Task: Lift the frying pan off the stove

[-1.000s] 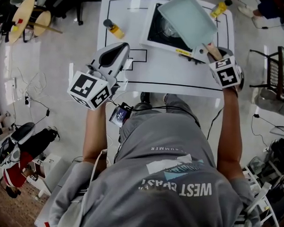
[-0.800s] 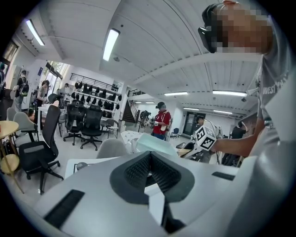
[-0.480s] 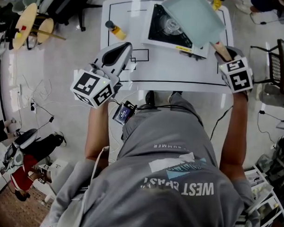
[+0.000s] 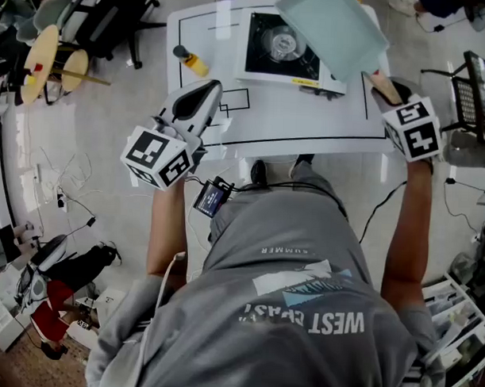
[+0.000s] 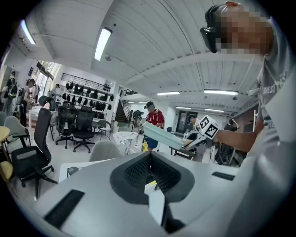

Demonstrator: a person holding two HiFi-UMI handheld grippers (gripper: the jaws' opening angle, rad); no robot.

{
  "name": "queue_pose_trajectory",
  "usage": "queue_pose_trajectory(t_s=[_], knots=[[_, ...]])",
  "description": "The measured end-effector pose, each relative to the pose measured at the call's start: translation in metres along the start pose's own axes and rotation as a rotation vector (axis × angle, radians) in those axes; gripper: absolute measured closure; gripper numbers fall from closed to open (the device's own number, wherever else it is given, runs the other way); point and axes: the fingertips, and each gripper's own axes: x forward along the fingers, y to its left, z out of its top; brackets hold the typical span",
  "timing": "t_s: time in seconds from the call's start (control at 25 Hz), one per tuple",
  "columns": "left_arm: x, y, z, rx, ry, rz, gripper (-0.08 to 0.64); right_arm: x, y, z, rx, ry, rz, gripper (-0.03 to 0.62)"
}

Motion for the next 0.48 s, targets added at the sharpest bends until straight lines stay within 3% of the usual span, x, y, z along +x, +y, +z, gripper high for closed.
queue_pose_trajectory(t_s=[0.48], knots=[[-0.005, -0.006, 0.005, 0.012, -0.011, -0.029, 0.561, -0.039, 0.003, 0.0, 0.041, -0.052, -0.001, 0.454]])
